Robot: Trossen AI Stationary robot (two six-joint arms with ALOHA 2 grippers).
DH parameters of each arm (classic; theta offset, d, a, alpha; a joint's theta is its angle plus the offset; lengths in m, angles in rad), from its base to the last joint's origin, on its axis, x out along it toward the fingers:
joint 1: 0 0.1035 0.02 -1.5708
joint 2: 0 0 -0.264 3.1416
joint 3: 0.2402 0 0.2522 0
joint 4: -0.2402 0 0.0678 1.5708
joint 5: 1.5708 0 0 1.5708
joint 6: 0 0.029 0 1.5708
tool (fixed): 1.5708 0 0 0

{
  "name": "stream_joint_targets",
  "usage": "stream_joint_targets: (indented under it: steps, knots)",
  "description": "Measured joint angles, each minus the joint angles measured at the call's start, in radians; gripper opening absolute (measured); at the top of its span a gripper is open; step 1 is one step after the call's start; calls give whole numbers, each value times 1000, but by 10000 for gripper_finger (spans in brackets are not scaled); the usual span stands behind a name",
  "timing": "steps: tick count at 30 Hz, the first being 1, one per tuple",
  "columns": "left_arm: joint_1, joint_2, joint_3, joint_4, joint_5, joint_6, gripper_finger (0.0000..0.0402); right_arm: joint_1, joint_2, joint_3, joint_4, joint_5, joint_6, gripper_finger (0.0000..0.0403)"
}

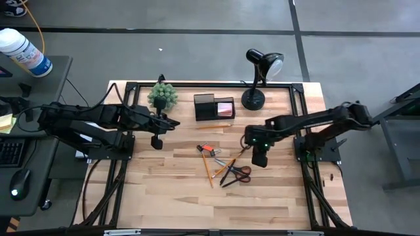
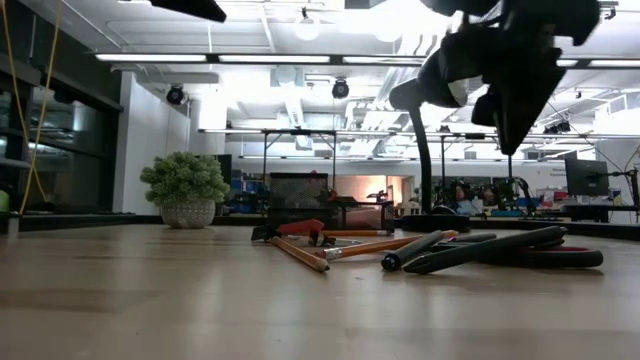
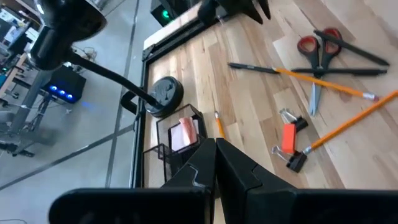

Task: Pick and place office supplies into organizer
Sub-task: Put the bottom right yellow pencil into the black desk organizer

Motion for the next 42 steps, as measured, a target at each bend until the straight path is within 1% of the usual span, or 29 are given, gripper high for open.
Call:
stream_joint_targets:
  steps: [2,5,8,11,14,17,22,26,30,33,38,42]
  knots:
    - [0,12,0,3,1,-13,1,2,-23,-28,19,1,-51,64]
    - [0,30,0,10,8,-43,1,2,-30,-53,26,-2,-176,64]
    - [0,47,0,11,27,-121,1,2,-28,-57,31,4,-252,62]
    - [0,76,-1,21,63,-183,1,0,-18,-57,86,75,-346,60]
    - [0,111,0,51,69,-197,1,-11,-15,-57,161,132,-385,64]
    - [0,144,0,66,68,-226,1,-23,-15,-57,212,136,-429,74]
    - [0,186,0,85,72,-371,1,-34,-15,-57,227,132,-481,94]
    - [0,207,0,110,115,-484,1,-33,-15,-57,227,134,-525,109]
    - [0,210,0,107,123,-550,1,-33,-15,-57,244,171,-563,114]
    - [0,210,0,105,121,-536,1,-33,-15,-57,252,181,-564,112]
    - [0,210,0,103,121,-427,1,-33,-15,-57,273,172,-532,108]
    - [0,210,0,103,126,-396,1,-33,-15,-57,295,169,-565,108]
